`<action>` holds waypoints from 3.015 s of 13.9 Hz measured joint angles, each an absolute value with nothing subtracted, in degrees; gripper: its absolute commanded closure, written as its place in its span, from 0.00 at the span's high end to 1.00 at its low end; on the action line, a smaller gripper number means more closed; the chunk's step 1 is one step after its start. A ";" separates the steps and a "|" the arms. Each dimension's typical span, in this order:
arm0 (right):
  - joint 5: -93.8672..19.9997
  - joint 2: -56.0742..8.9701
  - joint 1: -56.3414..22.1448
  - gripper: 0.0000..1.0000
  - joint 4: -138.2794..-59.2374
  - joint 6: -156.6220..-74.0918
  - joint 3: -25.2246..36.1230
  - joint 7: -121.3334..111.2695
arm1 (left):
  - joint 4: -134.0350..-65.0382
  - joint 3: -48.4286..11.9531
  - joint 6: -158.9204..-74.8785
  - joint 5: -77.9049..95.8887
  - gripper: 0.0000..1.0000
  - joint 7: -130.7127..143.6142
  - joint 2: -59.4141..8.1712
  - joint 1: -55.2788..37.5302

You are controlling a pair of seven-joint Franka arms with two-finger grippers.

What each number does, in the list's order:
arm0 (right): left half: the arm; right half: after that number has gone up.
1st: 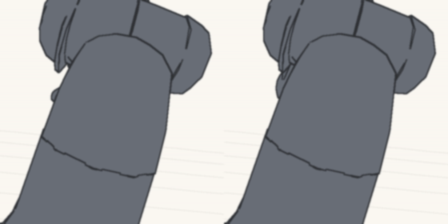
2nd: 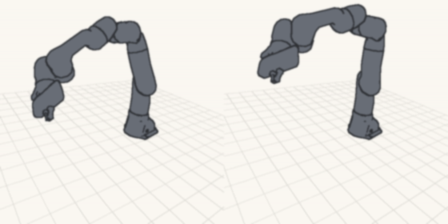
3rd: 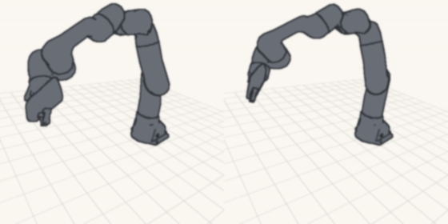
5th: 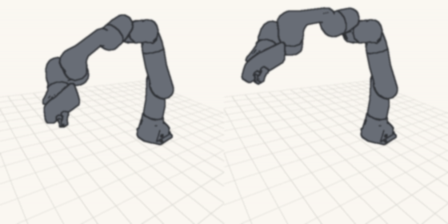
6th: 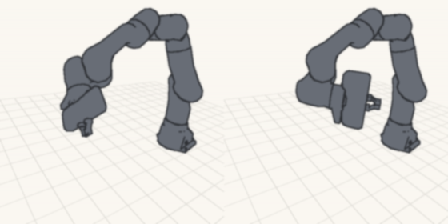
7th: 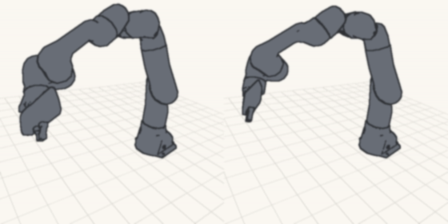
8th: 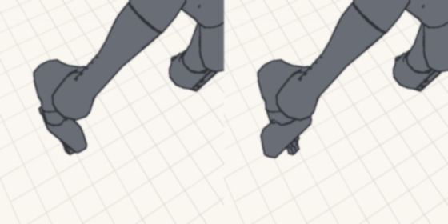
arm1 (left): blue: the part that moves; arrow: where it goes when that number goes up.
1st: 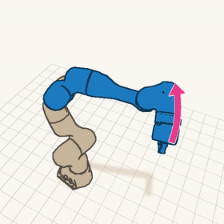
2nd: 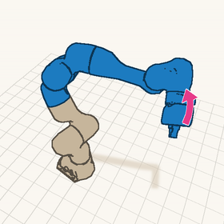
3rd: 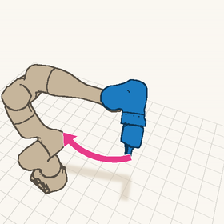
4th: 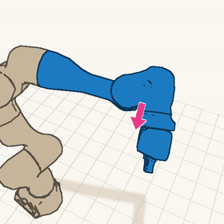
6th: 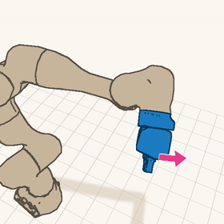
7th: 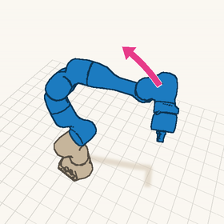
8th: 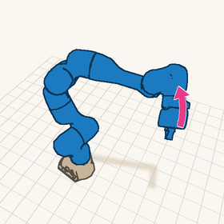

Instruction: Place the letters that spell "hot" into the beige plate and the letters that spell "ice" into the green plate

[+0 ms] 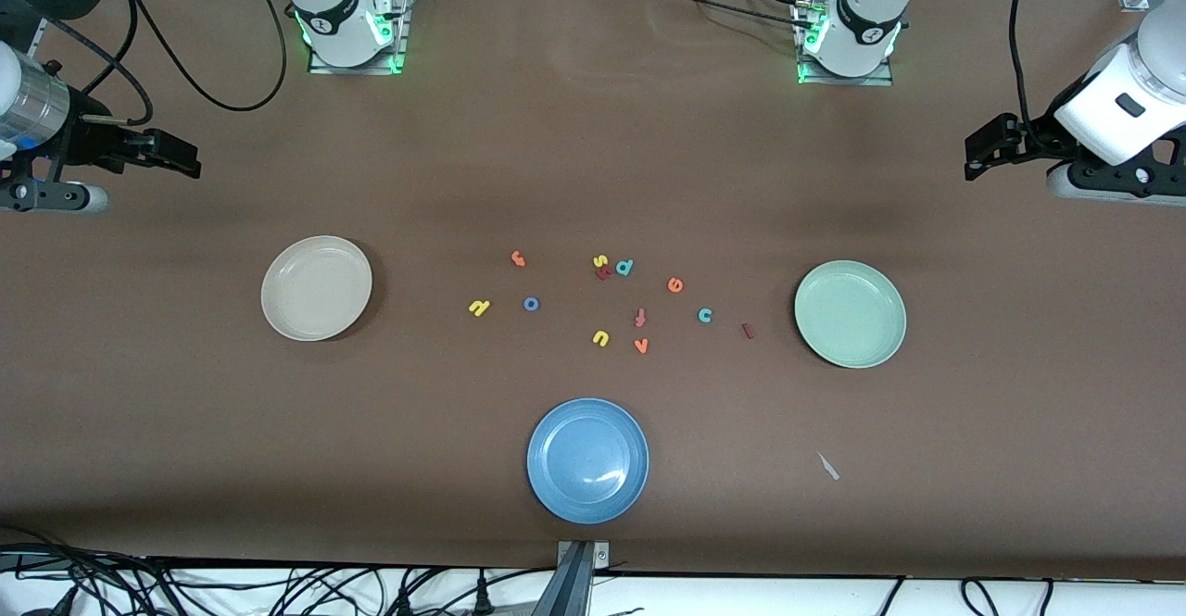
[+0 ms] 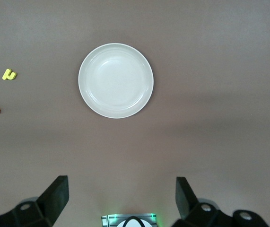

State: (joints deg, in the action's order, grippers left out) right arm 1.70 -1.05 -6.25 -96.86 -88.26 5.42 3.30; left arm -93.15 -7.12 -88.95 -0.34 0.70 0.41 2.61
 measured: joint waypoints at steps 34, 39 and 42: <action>1.70 -1.95 -6.37 1.00 -96.83 -88.27 5.31 3.30 | -93.15 -7.15 -88.21 -0.34 1.00 0.70 0.41 2.60; 1.26 -4.00 -7.60 1.00 -96.85 -88.33 4.84 3.35 | -93.15 -7.19 -88.09 -0.34 1.00 0.70 0.26 2.56; -3.30 -7.42 -8.80 1.00 -96.96 -88.72 4.65 4.21 | -93.26 -7.22 -87.75 -0.30 1.00 0.70 -2.21 2.40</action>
